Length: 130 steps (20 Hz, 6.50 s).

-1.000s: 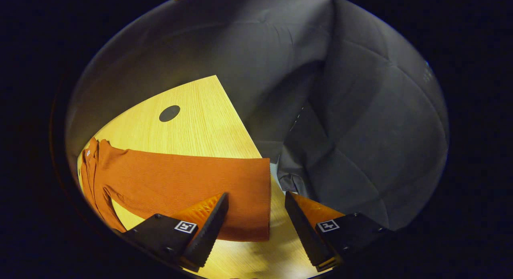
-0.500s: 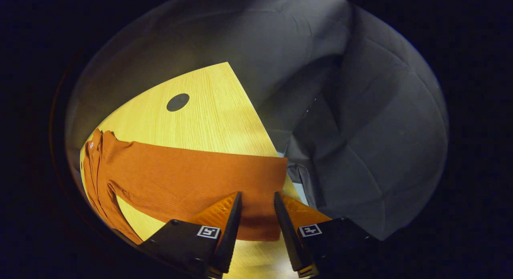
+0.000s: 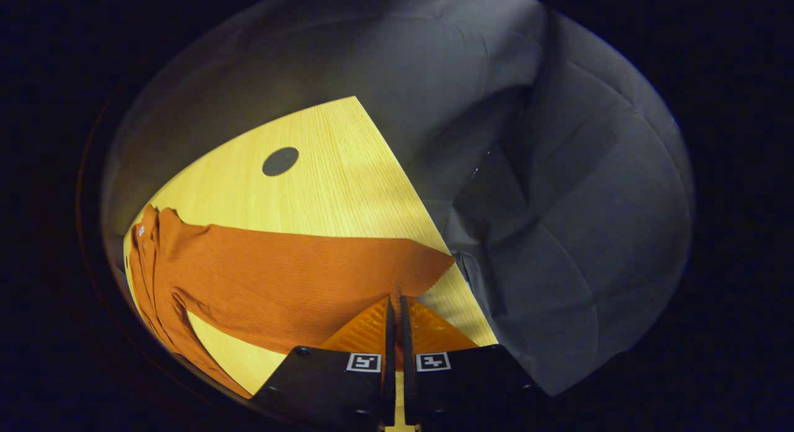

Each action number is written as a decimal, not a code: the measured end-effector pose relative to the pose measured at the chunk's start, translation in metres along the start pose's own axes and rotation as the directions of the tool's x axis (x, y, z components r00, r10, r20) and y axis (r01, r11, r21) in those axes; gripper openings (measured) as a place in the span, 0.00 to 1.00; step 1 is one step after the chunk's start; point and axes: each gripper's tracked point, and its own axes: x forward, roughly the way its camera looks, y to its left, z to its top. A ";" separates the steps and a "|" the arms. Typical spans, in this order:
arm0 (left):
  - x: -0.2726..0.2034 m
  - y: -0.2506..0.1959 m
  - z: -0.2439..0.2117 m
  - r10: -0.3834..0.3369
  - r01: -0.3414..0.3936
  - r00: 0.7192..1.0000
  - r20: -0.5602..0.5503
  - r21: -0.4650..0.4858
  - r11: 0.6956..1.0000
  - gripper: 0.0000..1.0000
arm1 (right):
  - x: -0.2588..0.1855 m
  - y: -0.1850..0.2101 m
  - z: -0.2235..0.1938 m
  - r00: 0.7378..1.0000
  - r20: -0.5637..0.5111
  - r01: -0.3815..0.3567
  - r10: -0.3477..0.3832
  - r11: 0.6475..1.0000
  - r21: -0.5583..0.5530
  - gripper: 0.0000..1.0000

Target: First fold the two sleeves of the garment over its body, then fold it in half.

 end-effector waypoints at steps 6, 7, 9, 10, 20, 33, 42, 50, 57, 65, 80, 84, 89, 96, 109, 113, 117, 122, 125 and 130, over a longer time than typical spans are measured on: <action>0.004 0.016 -0.001 -0.013 0.014 1.000 0.018 -0.033 0.999 0.99 | -0.070 0.037 0.043 0.991 0.110 -0.069 0.077 0.995 -0.075 0.06; 0.005 0.018 -0.002 -0.020 0.021 1.000 0.019 -0.040 0.999 1.00 | -0.083 0.049 0.049 0.987 0.127 -0.082 0.094 0.992 -0.094 0.06; 0.004 0.025 -0.005 -0.026 0.027 0.999 0.020 -0.045 0.999 1.00 | -0.110 0.068 0.059 0.982 0.145 -0.104 0.124 0.985 -0.136 0.06; 0.003 0.029 -0.003 -0.023 0.024 0.999 0.030 -0.037 0.999 0.99 | -0.122 0.078 0.062 0.979 0.151 -0.116 0.139 0.982 -0.150 0.06; -0.008 0.074 0.011 -0.053 0.055 0.991 0.127 -0.014 0.998 0.99 | -0.219 0.255 0.056 0.936 0.159 -0.242 0.313 0.903 -0.354 0.06; 0.001 0.175 -0.027 0.046 -0.042 0.998 0.052 -0.079 0.996 1.00 | -0.274 0.537 -0.056 0.871 0.024 -0.358 0.491 0.668 -0.652 0.06; 0.001 0.239 -0.060 0.150 -0.151 0.988 -0.023 -0.090 0.984 1.00 | -0.230 0.640 -0.155 0.883 -0.114 -0.395 0.455 0.592 -0.702 0.06; -0.008 0.281 -0.091 0.235 -0.245 0.968 -0.090 -0.133 0.960 0.99 | -0.194 0.664 -0.174 0.914 -0.093 -0.347 0.395 0.641 -0.684 0.06; -0.001 0.288 -0.103 0.242 -0.261 0.962 -0.123 -0.176 0.949 0.99 | -0.227 0.650 -0.159 0.885 -0.063 -0.382 0.462 0.642 -0.665 0.47; 0.033 0.294 -0.115 0.273 -0.307 0.947 -0.171 -0.218 0.927 1.00 | -0.321 0.586 -0.124 0.788 0.018 -0.424 0.615 0.563 -0.709 0.99; 0.134 0.363 -0.220 0.397 -0.542 0.809 -0.433 -0.288 0.790 1.00 | -0.414 0.394 -0.082 0.648 0.256 -0.403 0.717 0.609 -0.683 0.99; 0.153 0.379 -0.252 0.386 -0.591 0.763 -0.519 -0.317 0.742 1.00 | -0.397 0.369 -0.071 0.685 0.281 -0.379 0.672 0.658 -0.651 0.99; 0.164 0.386 -0.289 0.324 -0.616 0.707 -0.629 -0.321 0.719 1.00 | -0.383 0.345 -0.065 0.725 0.300 -0.331 0.620 0.695 -0.639 0.99; 0.182 0.382 -0.289 0.260 -0.617 0.641 -0.722 -0.285 0.733 0.96 | -0.373 0.340 -0.077 0.743 0.287 -0.297 0.604 0.683 -0.667 0.99; 0.191 0.375 -0.282 0.039 -0.560 0.504 -0.863 -0.292 0.776 0.61 | -0.389 0.317 -0.084 0.726 0.278 -0.348 0.628 0.685 -0.640 0.96; 0.201 0.366 -0.277 -0.041 -0.467 0.500 -0.865 -0.310 0.828 0.31 | -0.393 0.291 -0.088 0.726 0.296 -0.335 0.621 0.695 -0.636 0.96; 0.202 0.366 -0.278 -0.054 -0.456 0.492 -0.869 -0.311 0.834 0.04 | -0.388 0.262 -0.095 0.736 0.298 -0.341 0.608 0.713 -0.612 0.96; 0.202 0.356 -0.243 -0.058 -0.419 0.529 -0.846 -0.320 0.850 0.03 | -0.378 0.225 -0.095 0.745 0.305 -0.340 0.593 0.731 -0.591 0.96; 0.210 0.340 -0.203 -0.069 -0.364 0.580 -0.812 -0.334 0.870 0.03 | -0.372 0.211 -0.092 0.744 0.303 -0.361 0.595 0.740 -0.568 0.96; 0.216 0.276 -0.135 -0.111 -0.220 0.625 -0.773 -0.311 0.925 0.03 | -0.365 0.192 -0.081 0.722 0.323 -0.372 0.611 0.737 -0.563 0.96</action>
